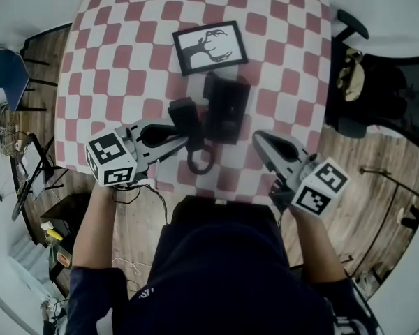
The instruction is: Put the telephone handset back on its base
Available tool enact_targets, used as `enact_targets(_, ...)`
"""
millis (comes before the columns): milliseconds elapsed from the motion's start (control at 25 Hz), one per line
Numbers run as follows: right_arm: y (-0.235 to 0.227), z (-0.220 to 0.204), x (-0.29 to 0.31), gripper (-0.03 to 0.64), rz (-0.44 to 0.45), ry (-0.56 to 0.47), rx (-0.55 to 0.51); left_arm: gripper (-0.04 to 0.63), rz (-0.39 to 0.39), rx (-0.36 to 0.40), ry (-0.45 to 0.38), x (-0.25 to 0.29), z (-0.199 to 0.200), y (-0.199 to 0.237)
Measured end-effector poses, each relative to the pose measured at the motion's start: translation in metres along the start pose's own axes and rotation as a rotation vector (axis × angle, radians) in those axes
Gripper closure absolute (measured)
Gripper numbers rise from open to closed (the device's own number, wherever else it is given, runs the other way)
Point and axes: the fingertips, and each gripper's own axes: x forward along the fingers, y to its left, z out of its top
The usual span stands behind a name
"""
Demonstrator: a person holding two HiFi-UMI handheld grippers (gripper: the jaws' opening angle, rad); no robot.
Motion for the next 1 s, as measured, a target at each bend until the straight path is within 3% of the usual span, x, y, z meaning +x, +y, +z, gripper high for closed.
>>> enact_targets(600, -0.033, -0.02, 0.007, 0.6, -0.082, 0.059, 0.06, 0.506, -0.279, -0.108, 0.15, 0.048, -0.029, 0.047)
enact_targets(1000, -0.05, -0.029, 0.008, 0.6, -0.125, 0.084, 0.091, 0.506, -0.373, -0.153, 0.218, 0.074, -0.048, 0.066)
